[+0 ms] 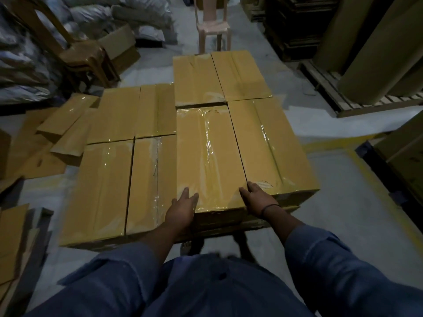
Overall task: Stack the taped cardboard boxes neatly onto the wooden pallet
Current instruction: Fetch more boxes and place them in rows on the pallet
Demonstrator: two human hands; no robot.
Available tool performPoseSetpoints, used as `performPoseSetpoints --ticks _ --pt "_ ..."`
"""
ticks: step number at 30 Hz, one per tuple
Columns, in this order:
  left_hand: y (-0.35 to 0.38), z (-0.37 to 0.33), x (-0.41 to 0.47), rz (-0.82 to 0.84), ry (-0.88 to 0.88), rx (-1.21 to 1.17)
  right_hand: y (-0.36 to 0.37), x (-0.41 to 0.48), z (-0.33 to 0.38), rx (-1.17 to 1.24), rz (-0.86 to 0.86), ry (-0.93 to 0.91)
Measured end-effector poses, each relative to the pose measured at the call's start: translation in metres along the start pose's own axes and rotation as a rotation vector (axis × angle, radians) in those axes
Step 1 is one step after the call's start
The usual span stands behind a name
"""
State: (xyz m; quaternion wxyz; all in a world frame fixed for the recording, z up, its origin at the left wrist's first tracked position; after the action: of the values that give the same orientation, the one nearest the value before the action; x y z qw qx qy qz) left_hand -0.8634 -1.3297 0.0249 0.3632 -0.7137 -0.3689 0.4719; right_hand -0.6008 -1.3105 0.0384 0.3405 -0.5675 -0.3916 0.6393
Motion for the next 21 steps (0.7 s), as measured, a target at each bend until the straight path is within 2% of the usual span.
performPoseSetpoints --ticks 21 --pt "-0.012 -0.003 0.011 0.017 0.003 0.014 -0.010 0.009 0.001 -0.040 -0.093 -0.026"
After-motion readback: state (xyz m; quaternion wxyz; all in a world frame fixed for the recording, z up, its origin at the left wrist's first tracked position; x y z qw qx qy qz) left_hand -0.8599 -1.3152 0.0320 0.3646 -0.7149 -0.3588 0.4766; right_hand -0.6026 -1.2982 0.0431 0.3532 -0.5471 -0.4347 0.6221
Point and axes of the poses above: each hand's wrist, its own x-axis towards the middle knuckle, its own y-axis out of the palm, z = x × y, the point moved 9 cm from there along x, towards the middle knuckle, and after that the axes turned 7 degrees about y, right-handed, at the moved point
